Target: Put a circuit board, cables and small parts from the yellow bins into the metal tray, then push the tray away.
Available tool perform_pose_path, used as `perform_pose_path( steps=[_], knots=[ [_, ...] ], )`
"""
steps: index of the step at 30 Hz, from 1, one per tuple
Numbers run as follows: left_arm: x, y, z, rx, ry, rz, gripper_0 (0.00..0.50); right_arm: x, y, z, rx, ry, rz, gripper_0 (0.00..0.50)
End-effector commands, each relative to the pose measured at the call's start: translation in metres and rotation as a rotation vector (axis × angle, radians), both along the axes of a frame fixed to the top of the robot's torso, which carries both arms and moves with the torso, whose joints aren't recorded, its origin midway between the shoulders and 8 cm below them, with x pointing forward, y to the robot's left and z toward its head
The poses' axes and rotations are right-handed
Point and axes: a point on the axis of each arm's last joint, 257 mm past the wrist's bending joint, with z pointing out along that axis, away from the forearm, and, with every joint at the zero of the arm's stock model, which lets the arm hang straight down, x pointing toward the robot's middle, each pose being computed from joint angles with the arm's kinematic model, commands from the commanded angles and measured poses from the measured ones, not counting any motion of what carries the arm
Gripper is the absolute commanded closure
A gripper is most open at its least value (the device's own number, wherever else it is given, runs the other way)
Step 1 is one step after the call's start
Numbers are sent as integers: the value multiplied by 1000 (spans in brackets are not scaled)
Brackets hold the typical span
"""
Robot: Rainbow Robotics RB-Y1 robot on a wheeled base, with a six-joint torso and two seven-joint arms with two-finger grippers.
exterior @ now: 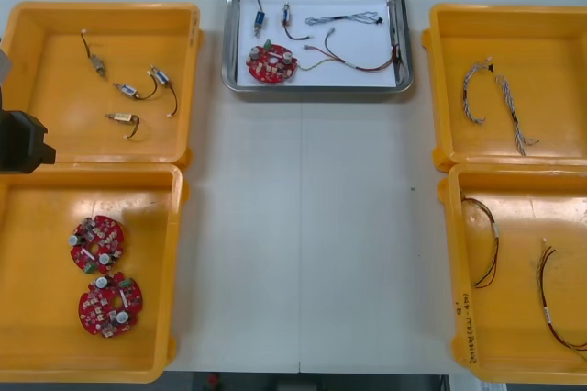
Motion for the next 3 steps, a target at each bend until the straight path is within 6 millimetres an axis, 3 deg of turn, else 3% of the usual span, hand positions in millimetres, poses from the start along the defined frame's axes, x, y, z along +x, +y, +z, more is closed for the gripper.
perform_pose_path(
  steps=[1, 3],
  knots=[
    [-4, 7, 7, 65, -17, -62, 0, -3, 5, -1, -11, -1, 36, 0],
    [-4, 7, 7, 65, -17, -62, 0, -3, 5, -1, -11, -1, 36, 0]
  ],
)
